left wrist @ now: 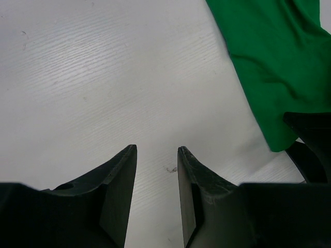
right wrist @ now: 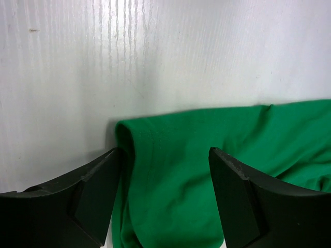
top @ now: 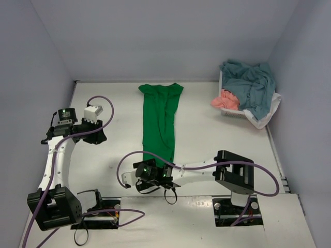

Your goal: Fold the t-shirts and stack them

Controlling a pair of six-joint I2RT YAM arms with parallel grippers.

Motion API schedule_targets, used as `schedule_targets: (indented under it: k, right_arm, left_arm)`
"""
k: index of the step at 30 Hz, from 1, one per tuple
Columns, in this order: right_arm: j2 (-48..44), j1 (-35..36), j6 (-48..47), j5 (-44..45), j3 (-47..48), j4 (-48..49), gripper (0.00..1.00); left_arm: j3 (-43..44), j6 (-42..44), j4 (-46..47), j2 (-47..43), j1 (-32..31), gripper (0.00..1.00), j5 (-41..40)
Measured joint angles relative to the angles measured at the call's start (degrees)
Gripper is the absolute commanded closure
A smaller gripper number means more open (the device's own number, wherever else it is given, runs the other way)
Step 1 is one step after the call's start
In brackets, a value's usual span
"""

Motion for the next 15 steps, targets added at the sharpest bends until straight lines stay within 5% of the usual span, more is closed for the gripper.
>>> schedule_targets:
  k: [5,15]
  right_arm:
    - [1.27,-0.37,1.18,0.74,1.31,0.00,0.37]
    - [4.11,-1.84,3.04,1.46,3.52,-0.20,0.72]
  left_arm:
    - [0.00,0.00,0.02,0.02,0.00,0.68,0.13]
    - [0.00,0.04,-0.17,0.13,0.00,0.68,0.44]
